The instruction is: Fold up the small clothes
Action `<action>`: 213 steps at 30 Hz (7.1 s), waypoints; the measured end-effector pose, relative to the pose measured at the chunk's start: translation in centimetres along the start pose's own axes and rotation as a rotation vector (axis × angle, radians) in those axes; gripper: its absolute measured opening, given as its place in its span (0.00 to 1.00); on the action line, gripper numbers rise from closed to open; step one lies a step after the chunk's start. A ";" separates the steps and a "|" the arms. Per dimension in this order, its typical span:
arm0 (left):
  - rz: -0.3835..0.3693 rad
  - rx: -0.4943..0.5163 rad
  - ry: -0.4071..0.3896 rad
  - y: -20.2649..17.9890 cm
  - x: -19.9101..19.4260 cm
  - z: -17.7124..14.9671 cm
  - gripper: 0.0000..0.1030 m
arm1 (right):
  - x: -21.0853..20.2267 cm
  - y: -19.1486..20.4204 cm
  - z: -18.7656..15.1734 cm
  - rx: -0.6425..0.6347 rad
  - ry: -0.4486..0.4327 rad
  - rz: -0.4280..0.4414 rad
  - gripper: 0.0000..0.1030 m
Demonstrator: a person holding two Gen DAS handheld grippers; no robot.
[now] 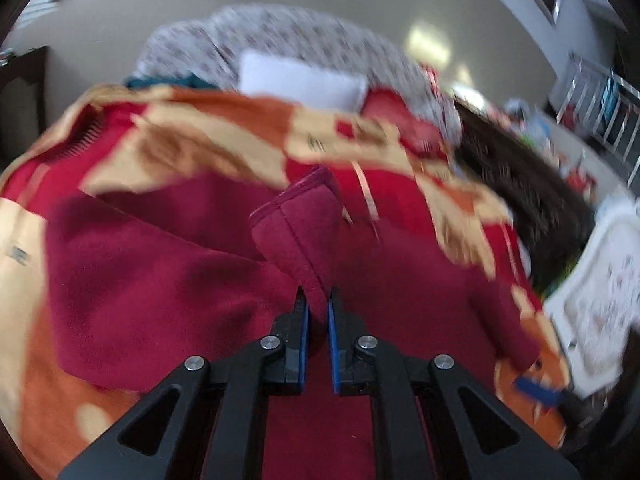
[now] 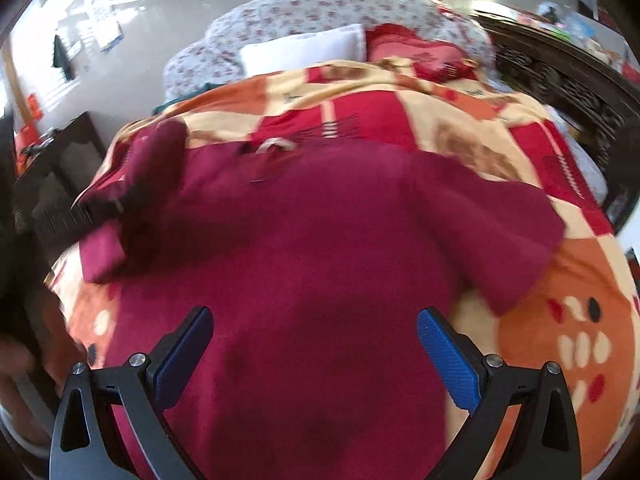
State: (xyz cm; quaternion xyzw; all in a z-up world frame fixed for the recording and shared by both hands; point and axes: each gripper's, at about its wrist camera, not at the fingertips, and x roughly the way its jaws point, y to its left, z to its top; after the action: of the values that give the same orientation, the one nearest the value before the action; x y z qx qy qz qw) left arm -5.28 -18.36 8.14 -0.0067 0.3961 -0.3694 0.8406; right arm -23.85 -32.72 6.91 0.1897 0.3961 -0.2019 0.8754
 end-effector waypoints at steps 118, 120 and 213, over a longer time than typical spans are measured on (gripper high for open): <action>0.454 0.072 0.005 8.1 2.4 -2.5 0.85 | 7.5 -0.6 4.3 -0.251 -0.067 -0.028 0.57; 0.458 0.079 0.048 8.0 3.7 -2.9 0.85 | 7.0 -0.9 4.3 -0.246 -0.073 -0.002 0.57; 0.131 0.044 -0.073 3.3 -3.1 1.3 0.05 | -2.1 -4.7 3.6 0.112 -0.195 0.290 0.79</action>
State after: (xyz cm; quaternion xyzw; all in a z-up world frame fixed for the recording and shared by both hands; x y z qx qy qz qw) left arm -3.69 -14.42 10.08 0.0241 0.3564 -0.3216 0.8769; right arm -25.24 -38.07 9.91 0.2729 0.2657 -0.1128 0.9177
